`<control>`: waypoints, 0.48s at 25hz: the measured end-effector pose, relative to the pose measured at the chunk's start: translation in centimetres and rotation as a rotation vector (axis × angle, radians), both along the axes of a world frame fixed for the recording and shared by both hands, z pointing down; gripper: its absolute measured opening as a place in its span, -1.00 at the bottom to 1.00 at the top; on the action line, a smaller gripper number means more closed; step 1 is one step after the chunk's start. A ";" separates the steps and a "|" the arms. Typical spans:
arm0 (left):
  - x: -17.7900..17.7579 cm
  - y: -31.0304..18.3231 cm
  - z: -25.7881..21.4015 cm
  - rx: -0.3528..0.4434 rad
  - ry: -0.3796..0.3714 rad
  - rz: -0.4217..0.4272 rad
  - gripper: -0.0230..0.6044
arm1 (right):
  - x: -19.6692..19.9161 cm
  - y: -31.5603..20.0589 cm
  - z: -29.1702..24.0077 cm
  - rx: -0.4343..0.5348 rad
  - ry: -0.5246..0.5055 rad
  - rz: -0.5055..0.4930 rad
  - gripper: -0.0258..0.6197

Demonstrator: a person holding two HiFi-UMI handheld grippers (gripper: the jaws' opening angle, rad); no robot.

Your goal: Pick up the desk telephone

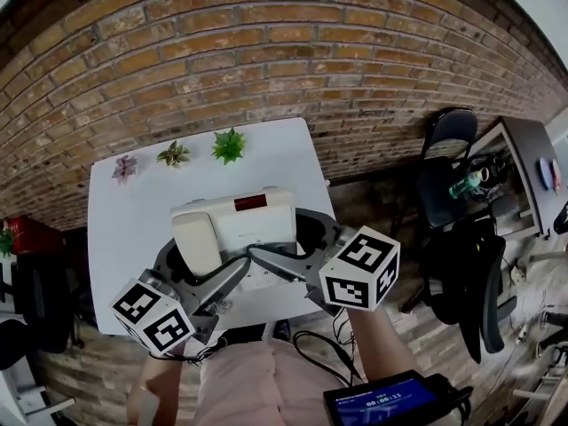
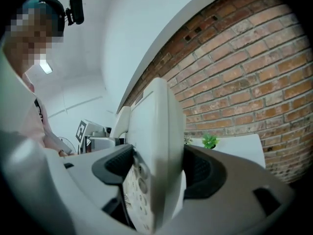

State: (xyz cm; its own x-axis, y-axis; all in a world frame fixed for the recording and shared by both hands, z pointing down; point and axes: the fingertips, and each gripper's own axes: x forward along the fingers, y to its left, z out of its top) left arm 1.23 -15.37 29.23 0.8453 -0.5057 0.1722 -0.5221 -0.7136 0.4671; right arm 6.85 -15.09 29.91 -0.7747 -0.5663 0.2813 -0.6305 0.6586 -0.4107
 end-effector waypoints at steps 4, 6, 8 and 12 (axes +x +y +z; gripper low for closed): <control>0.3 0.3 -2.6 0.033 -0.002 0.011 0.51 | 0.3 0.4 -2.5 0.033 -0.011 0.012 0.06; 0.5 0.4 -3.7 0.047 0.000 0.011 0.51 | 0.5 0.5 -3.5 0.048 -0.013 0.014 0.06; 0.7 0.6 -4.6 0.063 0.001 0.010 0.51 | 0.7 0.7 -4.5 0.066 -0.009 0.013 0.07; 0.9 1.0 -5.8 0.082 0.004 0.002 0.51 | 0.9 1.0 -5.8 0.092 -0.005 0.004 0.06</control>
